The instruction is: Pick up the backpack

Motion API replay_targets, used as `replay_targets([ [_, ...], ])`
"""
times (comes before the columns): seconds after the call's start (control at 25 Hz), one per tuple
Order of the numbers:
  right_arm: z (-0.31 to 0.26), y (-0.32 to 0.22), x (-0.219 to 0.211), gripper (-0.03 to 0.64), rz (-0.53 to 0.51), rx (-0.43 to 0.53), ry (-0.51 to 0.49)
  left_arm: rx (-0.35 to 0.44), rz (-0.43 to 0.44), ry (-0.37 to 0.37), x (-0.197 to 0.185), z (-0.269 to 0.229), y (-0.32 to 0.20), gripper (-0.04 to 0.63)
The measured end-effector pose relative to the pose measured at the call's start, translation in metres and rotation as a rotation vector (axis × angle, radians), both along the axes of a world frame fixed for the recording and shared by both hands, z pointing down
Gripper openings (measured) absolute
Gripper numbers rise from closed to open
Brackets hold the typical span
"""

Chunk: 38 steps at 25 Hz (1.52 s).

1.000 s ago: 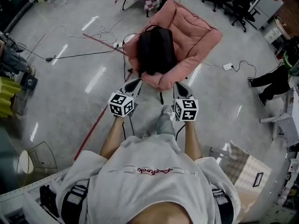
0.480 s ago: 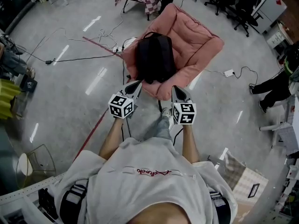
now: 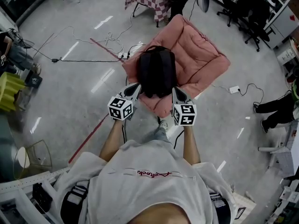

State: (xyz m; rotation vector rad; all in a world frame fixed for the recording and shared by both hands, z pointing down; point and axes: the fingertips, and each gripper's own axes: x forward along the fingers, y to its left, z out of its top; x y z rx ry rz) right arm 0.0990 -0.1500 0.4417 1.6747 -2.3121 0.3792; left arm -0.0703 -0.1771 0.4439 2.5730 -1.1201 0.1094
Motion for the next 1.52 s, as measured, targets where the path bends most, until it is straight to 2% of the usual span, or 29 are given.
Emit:
replay_targets([
  [0.36,-0.012,-0.088,0.046,0.018,-0.109,0.016,0.008,-0.009,-0.119,0.003,0.037,-0.007,-0.073,0.021],
  [0.76,-0.006,-0.142,0.077,0.018,-0.16,0.014,-0.017,-0.036,-0.177,-0.048,0.056,0.007,-0.106,0.021],
  [1.2,0.031,-0.161,0.059,0.018,-0.185,-0.068,-0.042,-0.094,-0.197,-0.062,0.043,0.036,-0.122,0.021],
  [1.52,0.063,-0.185,0.046,0.018,-0.133,-0.118,-0.027,-0.144,-0.146,-0.054,0.03,0.068,-0.145,0.022],
])
